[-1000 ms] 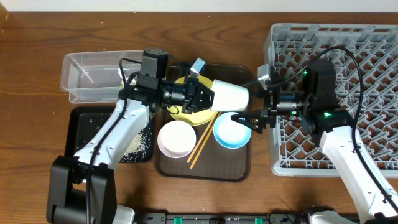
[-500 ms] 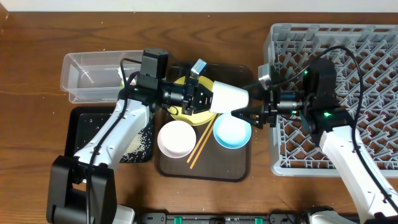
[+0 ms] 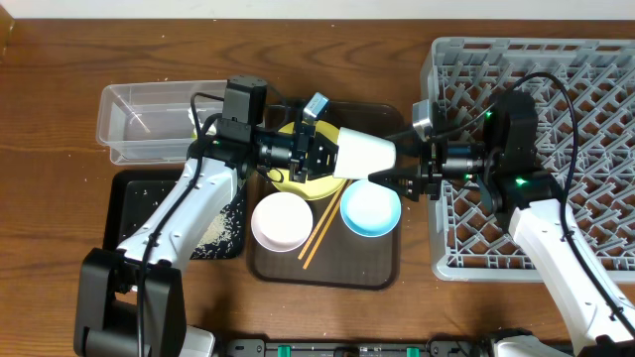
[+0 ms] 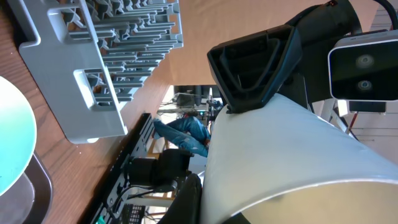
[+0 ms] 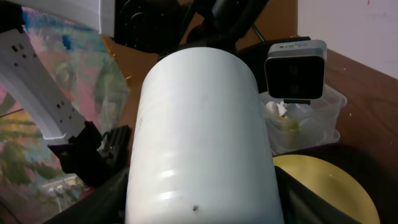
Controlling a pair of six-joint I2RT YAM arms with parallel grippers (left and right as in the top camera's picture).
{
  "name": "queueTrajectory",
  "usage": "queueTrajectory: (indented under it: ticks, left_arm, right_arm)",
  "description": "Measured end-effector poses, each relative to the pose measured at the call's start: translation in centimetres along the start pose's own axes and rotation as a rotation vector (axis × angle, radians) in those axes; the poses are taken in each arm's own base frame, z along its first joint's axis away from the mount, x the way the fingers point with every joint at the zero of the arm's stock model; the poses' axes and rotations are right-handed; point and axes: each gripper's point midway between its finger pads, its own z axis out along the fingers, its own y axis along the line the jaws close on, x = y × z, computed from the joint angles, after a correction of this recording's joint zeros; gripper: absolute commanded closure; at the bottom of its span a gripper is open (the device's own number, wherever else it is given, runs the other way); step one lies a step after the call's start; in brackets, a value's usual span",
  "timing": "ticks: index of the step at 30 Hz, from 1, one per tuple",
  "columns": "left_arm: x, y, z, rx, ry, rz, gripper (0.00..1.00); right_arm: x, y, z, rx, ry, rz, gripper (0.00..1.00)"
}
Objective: Sort waste into correct bins and load items into the dishwasher rack
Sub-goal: 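Place the white cup into the dish rack with the right gripper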
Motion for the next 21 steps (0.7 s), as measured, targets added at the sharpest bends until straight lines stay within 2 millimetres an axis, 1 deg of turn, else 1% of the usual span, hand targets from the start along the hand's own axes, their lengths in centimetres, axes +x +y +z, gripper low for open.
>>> queueTrajectory:
  ticks: [1, 2, 3, 4, 5, 7, 8, 9, 11, 12, 14, 15, 16, 18, 20, 21]
  left_arm:
    - [0.0, 0.0, 0.0, 0.0, 0.0, 0.001, 0.93]
    - [0.0, 0.0, 0.0, 0.0, -0.001, 0.001, 0.85]
    - [0.0, 0.0, 0.0, 0.0, -0.001, 0.006, 0.7]
    - [0.0, 0.0, 0.0, -0.001, -0.002, 0.0, 0.61]
    - [0.0, 0.0, 0.0, -0.002, -0.002, 0.005, 0.57]
    - [-0.1, 0.1, 0.0, -0.007, -0.004, 0.019, 0.54]
    - [-0.2, 0.3, 0.0, -0.016, -0.013, 0.03, 0.52]
    - [-0.4, 0.4, 0.0, -0.025, -0.021, 0.034, 0.52]
    - [-1.0, 1.1, 0.0, -0.067, -0.058, 0.044, 0.51]
    - [-1.3, 1.6, -0.1, -0.091, -0.078, 0.046, 0.5]
    - [-1.9, 2.9, -0.6, -0.159, -0.127, 0.029, 0.48]
    - [-2.2, 3.7, -0.9, -0.195, -0.15, 0.021, 0.46]
    - [-2.4, 4.7, -1.2, -0.245, -0.175, 0.01, 0.45]
    - [-2.7, 6.5, -2.1, -0.336, -0.216, -0.007, 0.44]
    - [-2.6, 8.2, -3.4, -0.442, -0.251, -0.016, 0.41]
    - [-2.6, 8.7, -3.9, -0.482, -0.265, -0.014, 0.4]
  right_arm:
    - [0.0, 0.0, 0.0, -0.001, 0.0, 0.001, 0.48]
    - [0.0, 0.0, 0.0, 0.0, -0.001, 0.0, 0.5]
    - [0.0, 0.0, 0.0, 0.0, -0.001, 0.001, 0.5]
    - [-0.1, 0.0, 0.0, -0.002, -0.002, -0.004, 0.5]
    - [-0.1, 0.1, 0.1, -0.004, -0.002, -0.004, 0.51]
    - [-0.1, 0.0, 0.1, 0.004, 0.001, 0.007, 0.58]
    - [0.0, -0.4, 0.2, 0.025, 0.005, 0.024, 0.61]
    - [0.1, -0.7, 0.2, 0.043, 0.009, 0.035, 0.62]
    - [0.2, -1.4, 0.2, 0.085, 0.016, 0.068, 0.69]
    - [0.3, -1.8, 0.1, 0.108, 0.019, 0.081, 0.69]
    - [0.6, -2.5, 0.1, 0.151, 0.026, 0.107, 0.66]
    - [0.7, -2.9, 0.0, 0.178, 0.031, 0.121, 0.67]
    - [0.9, -3.3, -0.1, 0.203, 0.037, 0.135, 0.71]
    - [1.7, -4.4, -0.4, 0.276, 0.06, 0.179, 0.73]
    - [3.0, -5.8, -1.0, 0.375, 0.096, 0.234, 0.74]
    - [3.4, -6.1, -1.2, 0.402, 0.109, 0.246, 0.75]
